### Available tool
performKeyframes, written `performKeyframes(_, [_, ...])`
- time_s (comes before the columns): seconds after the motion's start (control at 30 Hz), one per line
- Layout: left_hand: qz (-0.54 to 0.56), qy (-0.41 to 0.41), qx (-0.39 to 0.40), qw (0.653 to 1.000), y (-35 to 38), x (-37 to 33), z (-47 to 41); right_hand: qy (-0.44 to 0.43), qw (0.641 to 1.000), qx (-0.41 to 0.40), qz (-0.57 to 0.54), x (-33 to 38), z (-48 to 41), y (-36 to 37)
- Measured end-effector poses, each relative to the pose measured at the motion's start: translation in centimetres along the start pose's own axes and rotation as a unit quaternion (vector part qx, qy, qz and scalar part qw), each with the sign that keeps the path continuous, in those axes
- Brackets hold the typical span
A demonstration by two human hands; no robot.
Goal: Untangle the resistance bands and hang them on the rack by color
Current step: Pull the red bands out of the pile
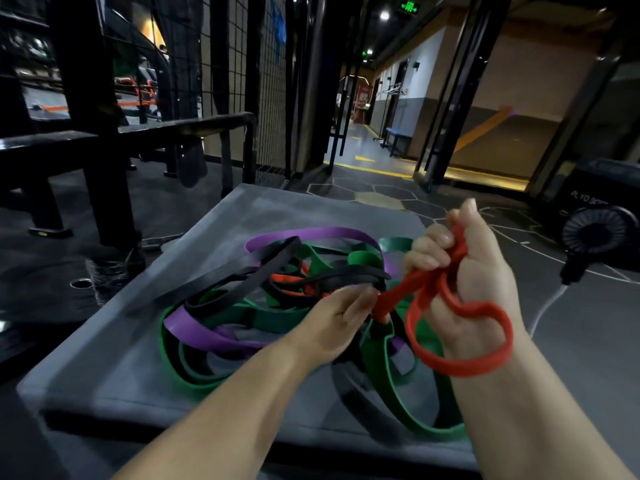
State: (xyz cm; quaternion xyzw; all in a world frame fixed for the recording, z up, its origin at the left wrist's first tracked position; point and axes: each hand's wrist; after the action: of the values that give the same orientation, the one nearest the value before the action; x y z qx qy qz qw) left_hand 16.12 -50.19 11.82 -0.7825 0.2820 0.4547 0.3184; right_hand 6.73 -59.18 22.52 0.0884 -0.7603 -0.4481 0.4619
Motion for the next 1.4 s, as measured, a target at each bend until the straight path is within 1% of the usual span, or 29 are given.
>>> performKeyframes(0.07, [-0.073, 0.002, -0.003, 0.997, -0.2, 0.1, 0.3, -0.01, 1.0, 0.007, 0.01, 0.5, 1.2, -0.8])
performKeyframes(0.1, [-0.093, 0.002, -0.006, 0.996, -0.2, 0.1, 0.4, -0.009, 1.0, 0.012, 0.021, 0.8, 1.6, -1.4])
performKeyframes(0.17, [-0.116, 0.01, -0.006, 0.993, -0.6, -0.3, 0.8, 0.008, 0.997, 0.01, 0.072, 1.2, 2.0, -2.9])
performKeyframes(0.23, [-0.107, 0.02, -0.014, 0.994, -1.1, -1.4, 1.1, 0.039, 0.992, 0.015, 0.117, 1.1, 2.4, -4.5])
performKeyframes(0.3, [-0.093, 0.034, -0.051, 0.994, -1.8, -2.5, 1.4, 0.112, 0.982, -0.006, 0.155, 0.4, 2.5, -5.9])
performKeyframes(0.37, [-0.08, 0.047, -0.072, 0.993, -2.3, -3.5, 1.8, 0.197, 0.959, -0.038, 0.199, -0.9, 2.6, -6.7])
performKeyframes(0.4, [-0.072, 0.049, -0.074, 0.993, -2.3, -3.8, 2.0, 0.23, 0.947, -0.032, 0.22, -1.7, 2.6, -7.0])
performKeyframes(0.47, [-0.065, 0.04, -0.064, 0.995, -2.0, -4.0, 2.5, 0.292, 0.919, 0.018, 0.265, -3.1, 2.8, -7.2])
performKeyframes(0.53, [-0.059, 0.024, -0.049, 0.997, -1.4, -3.9, 3.2, 0.343, 0.89, 0.045, 0.297, -4.0, 3.0, -7.3])
performKeyframes(0.6, [-0.059, 0.02, -0.038, 0.997, -0.9, -3.7, 4.1, 0.376, 0.875, 0.061, 0.298, -4.5, 2.9, -7.3])
performKeyframes(0.67, [-0.073, 0.019, -0.019, 0.997, -0.3, -3.8, 5.0, 0.406, 0.869, 0.066, 0.275, -4.5, 2.5, -7.5])
performKeyframes(0.73, [-0.085, 0.021, 0.01, 0.996, 0.3, -4.0, 5.9, 0.424, 0.868, 0.066, 0.25, -4.3, 2.3, -7.5])
performKeyframes(0.8, [-0.087, 0.022, 0.046, 0.995, 0.7, -4.1, 6.6, 0.435, 0.864, 0.085, 0.239, -4.3, 2.1, -7.5])
performKeyframes(0.87, [-0.099, 0.03, 0.064, 0.993, 0.9, -4.0, 7.0, 0.409, 0.87, 0.082, 0.261, -4.6, 2.1, -7.6])
performKeyframes(0.93, [-0.096, 0.033, 0.056, 0.993, 0.9, -3.8, 7.2, 0.387, 0.878, 0.051, 0.276, -5.4, 2.2, -7.7])
performKeyframes(1.0, [-0.098, 0.043, 0.032, 0.994, 0.9, -3.4, 7.0, 0.366, 0.886, 0.024, 0.285, -5.9, 2.2, -7.6])
performKeyframes(1.1, [-0.084, 0.042, -0.01, 0.996, 0.5, -2.2, 6.7, 0.357, 0.892, 0.015, 0.276, -6.1, 1.9, -7.3])
performKeyframes(1.17, [-0.022, -0.002, -0.06, 0.998, 0.4, -2.1, 6.2, 0.354, 0.893, 0.001, 0.277, -5.9, 1.8, -7.1])
performKeyframes(1.2, [0.013, -0.048, -0.097, 0.994, 0.3, -1.7, 5.8, 0.351, 0.892, -0.004, 0.285, -5.9, 1.7, -7.1])
performKeyframes(1.23, [0.023, -0.1, -0.134, 0.986, 0.2, -1.3, 5.4, 0.349, 0.889, 0.002, 0.296, -6.0, 1.8, -7.0])
performKeyframes(1.27, [0.002, -0.162, -0.163, 0.973, -0.1, -0.6, 4.9, 0.349, 0.884, 0.018, 0.311, -6.1, 1.8, -7.0])
performKeyframes(1.3, [-0.023, -0.224, -0.163, 0.961, -0.5, 0.1, 4.5, 0.345, 0.877, 0.044, 0.331, -6.3, 2.0, -7.0])
performKeyframes(1.33, [-0.03, -0.276, -0.143, 0.95, -0.7, 0.4, 4.2, 0.337, 0.868, 0.074, 0.358, -6.4, 2.2, -6.9])
performKeyframes(1.4, [0.001, -0.358, -0.097, 0.929, -1.1, 0.3, 3.4, 0.316, 0.838, 0.138, 0.422, -6.7, 2.8, -6.7])
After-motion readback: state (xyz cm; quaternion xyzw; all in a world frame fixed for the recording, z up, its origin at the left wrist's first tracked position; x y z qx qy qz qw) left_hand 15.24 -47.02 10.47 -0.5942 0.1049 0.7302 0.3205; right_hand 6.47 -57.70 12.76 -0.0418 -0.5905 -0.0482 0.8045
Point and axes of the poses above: each hand's wrist, its own z-axis away from the middle knuckle, its own y-axis out of the palm, x = y × z
